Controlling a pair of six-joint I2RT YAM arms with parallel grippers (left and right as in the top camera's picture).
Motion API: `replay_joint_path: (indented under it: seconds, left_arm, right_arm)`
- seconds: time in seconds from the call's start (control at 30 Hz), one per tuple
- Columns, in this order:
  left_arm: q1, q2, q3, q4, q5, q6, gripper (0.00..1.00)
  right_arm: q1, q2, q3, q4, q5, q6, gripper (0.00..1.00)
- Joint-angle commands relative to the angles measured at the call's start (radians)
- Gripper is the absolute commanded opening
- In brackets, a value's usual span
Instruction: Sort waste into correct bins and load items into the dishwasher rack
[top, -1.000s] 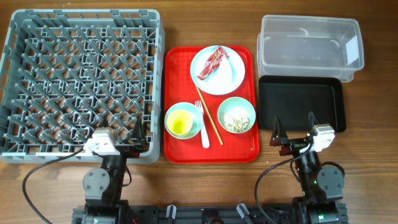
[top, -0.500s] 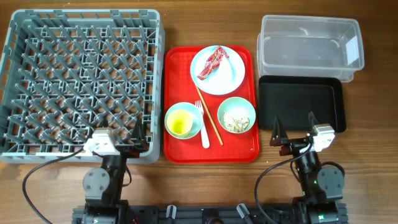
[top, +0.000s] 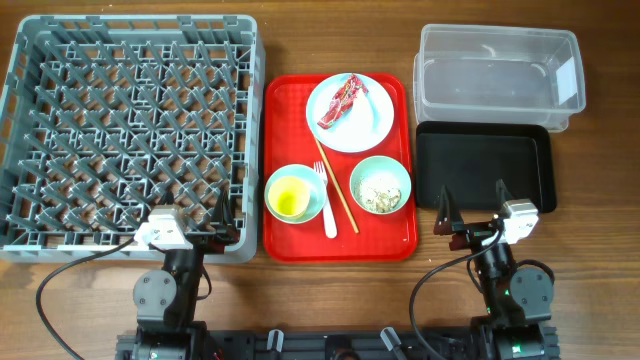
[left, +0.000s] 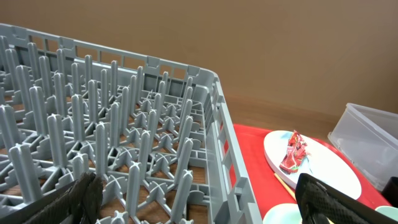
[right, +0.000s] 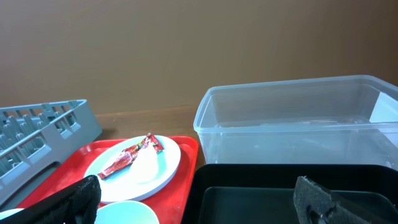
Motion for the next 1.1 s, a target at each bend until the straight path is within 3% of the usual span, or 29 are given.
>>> replay_joint_path:
  seconds: [0.0,0.27,0.37,0.5,0.87,1.0,1.07]
  left_arm:
    - [-0.005,-0.009,-0.005,0.000,-0.013,-0.009,1.00]
    - [-0.005,-0.009,-0.005,0.001,-0.013,-0.009,1.00]
    - [-0.005,-0.009,-0.004,0.000,0.008,-0.009,1.00]
    - [-0.005,0.029,0.092,-0.131,0.028,-0.010,1.00]
    - [-0.005,0.550,0.579,-0.506,0.074,-0.010,1.00]
    - [-0.005,0.763,0.756,-0.618,0.212,-0.010,1.00]
    - [-0.005,0.798,0.777,-0.629,0.213,-0.010,1.00]
  right_arm:
    - [-0.004,-0.010,-0.001,0.004,-0.016,0.008,1.00]
    - [-0.004,-0.010,-0.001,0.004,-0.020,0.006,1.00]
    - [-0.004,-0.005,0.002,0.000,-0.020,0.086,1.00]
    - [-0.004,0.078,0.108,-0.138,-0.023,0.082,1.00]
    - [-0.004,0.617,0.596,-0.441,-0.051,0.079,1.00]
    - [-0.004,0.830,0.808,-0.613,-0.056,0.066,1.00]
    - [-0.004,0.872,0.832,-0.633,-0.063,0.057,1.00]
